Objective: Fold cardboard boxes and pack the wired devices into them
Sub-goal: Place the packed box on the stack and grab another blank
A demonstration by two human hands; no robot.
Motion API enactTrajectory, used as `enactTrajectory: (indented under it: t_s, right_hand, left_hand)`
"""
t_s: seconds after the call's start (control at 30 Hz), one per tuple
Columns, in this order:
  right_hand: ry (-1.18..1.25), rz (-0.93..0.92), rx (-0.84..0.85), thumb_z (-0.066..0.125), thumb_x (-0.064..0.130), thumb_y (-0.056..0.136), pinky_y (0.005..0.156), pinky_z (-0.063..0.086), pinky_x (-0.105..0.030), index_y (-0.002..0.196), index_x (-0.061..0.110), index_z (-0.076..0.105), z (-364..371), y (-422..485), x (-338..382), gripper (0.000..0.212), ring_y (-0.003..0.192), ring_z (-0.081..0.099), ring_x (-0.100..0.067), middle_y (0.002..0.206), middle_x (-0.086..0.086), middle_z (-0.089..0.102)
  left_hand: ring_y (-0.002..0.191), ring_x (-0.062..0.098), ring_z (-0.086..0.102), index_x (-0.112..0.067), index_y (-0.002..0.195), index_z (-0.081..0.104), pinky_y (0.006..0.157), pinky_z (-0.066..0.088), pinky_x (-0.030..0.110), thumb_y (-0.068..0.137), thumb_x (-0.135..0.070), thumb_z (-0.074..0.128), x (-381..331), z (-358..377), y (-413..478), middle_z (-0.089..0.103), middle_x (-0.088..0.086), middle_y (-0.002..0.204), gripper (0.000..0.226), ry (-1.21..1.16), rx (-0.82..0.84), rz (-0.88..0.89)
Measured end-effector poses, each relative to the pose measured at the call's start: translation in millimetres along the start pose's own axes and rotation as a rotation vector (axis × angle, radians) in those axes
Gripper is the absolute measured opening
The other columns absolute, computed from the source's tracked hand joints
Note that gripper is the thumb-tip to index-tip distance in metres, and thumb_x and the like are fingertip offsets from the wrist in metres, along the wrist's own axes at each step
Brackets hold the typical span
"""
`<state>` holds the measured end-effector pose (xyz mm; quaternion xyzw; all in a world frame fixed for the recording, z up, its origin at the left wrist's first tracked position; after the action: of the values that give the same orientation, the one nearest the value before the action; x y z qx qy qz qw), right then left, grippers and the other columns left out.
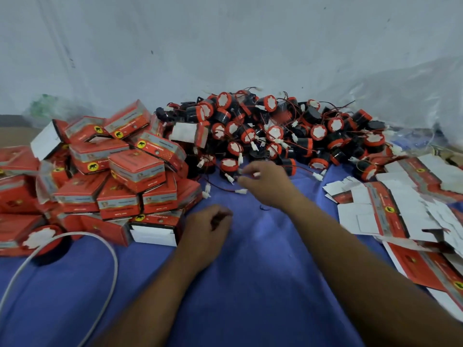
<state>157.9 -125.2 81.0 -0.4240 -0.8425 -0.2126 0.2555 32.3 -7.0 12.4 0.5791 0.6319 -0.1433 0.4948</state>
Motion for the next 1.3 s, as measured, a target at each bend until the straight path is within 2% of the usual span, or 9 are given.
enactTrajectory:
  t_s: [0.13, 0.23, 0.5, 0.7, 0.8, 0.97, 1.07, 1.17, 1.3]
  right_hand:
    - [-0.732, 0.474, 0.170, 0.074, 0.062, 0.075, 0.116, 0.029, -0.051, 0.153, 0.026, 0.030, -81, -56, -126, 0.096, 0.146, 0.027, -0.038, 0.160, -0.013, 0.026]
    - [-0.745, 0.648, 0.253, 0.077, 0.068, 0.066, 0.119, 0.024, -0.056, 0.156, 0.035, 0.021, -116, -94, -175, 0.111, 0.149, 0.019, -0.038, 0.165, -0.004, 0.012]
    - [-0.677, 0.377, -0.155, 0.050, 0.035, 0.101, 0.086, 0.054, -0.042, 0.120, 0.016, 0.068, -116, -103, -160, 0.032, 0.097, 0.065, -0.031, 0.114, -0.012, 0.070]
    - [-0.196, -0.101, -0.872, 0.043, 0.031, 0.105, 0.047, 0.037, -0.028, 0.089, 0.013, 0.061, -117, -110, -76, 0.029, 0.051, 0.048, -0.012, 0.064, 0.006, 0.055]
    - [0.380, -0.010, -0.615, 0.045, 0.035, 0.104, 0.061, 0.052, -0.025, 0.089, 0.013, 0.067, -68, -88, -56, 0.035, 0.066, 0.065, -0.005, 0.074, 0.001, 0.070]
    - [0.955, 0.183, -0.198, 0.052, 0.015, 0.102, 0.086, 0.060, -0.043, 0.124, 0.026, 0.062, 12, -66, -44, 0.026, 0.101, 0.072, -0.027, 0.109, -0.003, 0.075]
    - [0.444, 0.026, -0.225, 0.072, 0.021, 0.091, 0.114, 0.038, -0.047, 0.158, 0.023, 0.019, 22, -68, -46, 0.085, 0.137, 0.046, -0.025, 0.150, -0.007, 0.044]
    - [-0.109, -0.338, -0.194, 0.077, 0.036, 0.086, 0.122, 0.019, -0.048, 0.150, 0.020, 0.043, 29, -74, -36, 0.075, 0.150, 0.022, -0.032, 0.160, -0.010, 0.031]
    - [-0.021, -0.379, -0.058, 0.072, 0.031, 0.092, 0.121, 0.029, -0.040, 0.150, 0.014, 0.043, 34, -76, -28, 0.067, 0.147, 0.032, -0.022, 0.159, -0.002, 0.035]
  left_hand:
    - [0.081, 0.004, 0.063, -0.010, 0.094, 0.071, 0.071, 0.046, 0.009, 0.094, -0.007, 0.063, 2, 2, 1, 0.069, -0.005, 0.084, 0.008, 0.007, 0.003, -0.016]
    - [0.081, 0.004, 0.063, -0.013, 0.093, 0.071, 0.072, 0.047, 0.011, 0.095, -0.009, 0.063, 4, 4, 1, 0.071, -0.005, 0.085, 0.009, 0.021, 0.019, -0.032]
    - [0.086, -0.001, 0.064, -0.026, 0.091, 0.069, 0.077, 0.050, 0.015, 0.094, -0.015, 0.064, 9, 4, 1, 0.070, -0.013, 0.090, 0.012, 0.052, 0.046, -0.087]
    - [0.102, -0.008, 0.058, -0.039, 0.128, 0.052, 0.079, 0.048, 0.008, 0.092, -0.034, 0.064, -6, 8, -2, 0.060, -0.024, 0.118, 0.038, -0.051, 0.050, -0.062]
    - [0.108, -0.005, 0.061, -0.036, 0.148, 0.030, 0.079, 0.052, 0.012, 0.083, -0.039, 0.067, -15, 13, -4, 0.051, -0.028, 0.134, 0.074, -0.280, 0.043, -0.088]
    - [0.109, 0.004, 0.066, -0.025, 0.143, 0.041, 0.082, 0.055, 0.018, 0.089, -0.004, 0.070, -11, 17, -8, 0.068, -0.014, 0.119, 0.065, -0.445, -0.063, -0.152]
    - [0.098, 0.007, 0.070, -0.027, 0.138, 0.049, 0.072, 0.057, 0.022, 0.089, -0.005, 0.070, -5, 2, -4, 0.071, -0.010, 0.113, 0.058, -0.423, -0.223, -0.220]
    - [0.096, 0.003, 0.069, -0.027, 0.130, 0.059, 0.073, 0.056, 0.017, 0.087, -0.007, 0.072, -9, 0, -4, 0.072, -0.014, 0.107, 0.049, -0.339, -0.173, -0.192]
    - [0.088, 0.010, 0.071, -0.025, 0.106, 0.067, 0.074, 0.058, 0.022, 0.087, 0.004, 0.068, -22, 7, -8, 0.075, -0.011, 0.096, 0.035, -0.341, -0.034, -0.131]
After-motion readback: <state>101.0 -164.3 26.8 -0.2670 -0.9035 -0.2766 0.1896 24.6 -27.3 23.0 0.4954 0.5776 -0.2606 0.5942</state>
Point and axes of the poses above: each hand's wrist, its own y-axis towards the middle knuckle, its own z-axis out of the palm, x = y × z, the point moved 4 cm from there along y, towards the middle knuckle
